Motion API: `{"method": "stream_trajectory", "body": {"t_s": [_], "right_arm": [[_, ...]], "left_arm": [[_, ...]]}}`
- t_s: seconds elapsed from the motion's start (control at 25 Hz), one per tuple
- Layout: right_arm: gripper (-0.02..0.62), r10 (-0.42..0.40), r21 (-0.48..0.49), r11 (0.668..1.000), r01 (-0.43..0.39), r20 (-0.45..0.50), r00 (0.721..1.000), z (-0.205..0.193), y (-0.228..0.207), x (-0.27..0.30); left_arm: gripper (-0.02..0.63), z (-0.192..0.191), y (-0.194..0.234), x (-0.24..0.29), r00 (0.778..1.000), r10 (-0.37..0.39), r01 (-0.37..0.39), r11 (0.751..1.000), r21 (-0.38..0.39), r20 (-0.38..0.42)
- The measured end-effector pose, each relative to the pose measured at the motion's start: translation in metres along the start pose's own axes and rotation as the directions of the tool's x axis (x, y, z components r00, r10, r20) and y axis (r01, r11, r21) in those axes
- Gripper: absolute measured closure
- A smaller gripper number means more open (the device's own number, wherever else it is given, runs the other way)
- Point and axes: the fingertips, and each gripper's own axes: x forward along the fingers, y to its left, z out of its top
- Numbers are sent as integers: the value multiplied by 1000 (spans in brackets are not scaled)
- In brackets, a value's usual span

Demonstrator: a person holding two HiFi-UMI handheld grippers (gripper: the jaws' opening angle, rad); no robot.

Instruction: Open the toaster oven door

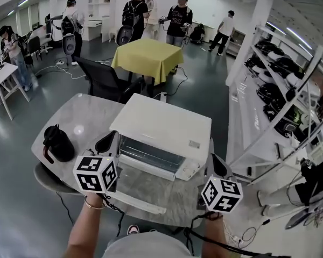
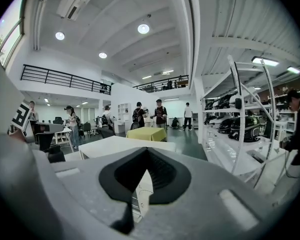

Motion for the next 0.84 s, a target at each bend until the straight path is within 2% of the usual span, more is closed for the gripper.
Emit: {"method": "stream_trajectory", "body": {"t_s": [0.84], "right_arm": [[591,-40,-39,999,38,-43,998,-9,5,-7]], "left_arm": [[601,-11,11,-3,1000,-11,10,1000,-14,-16]]}}
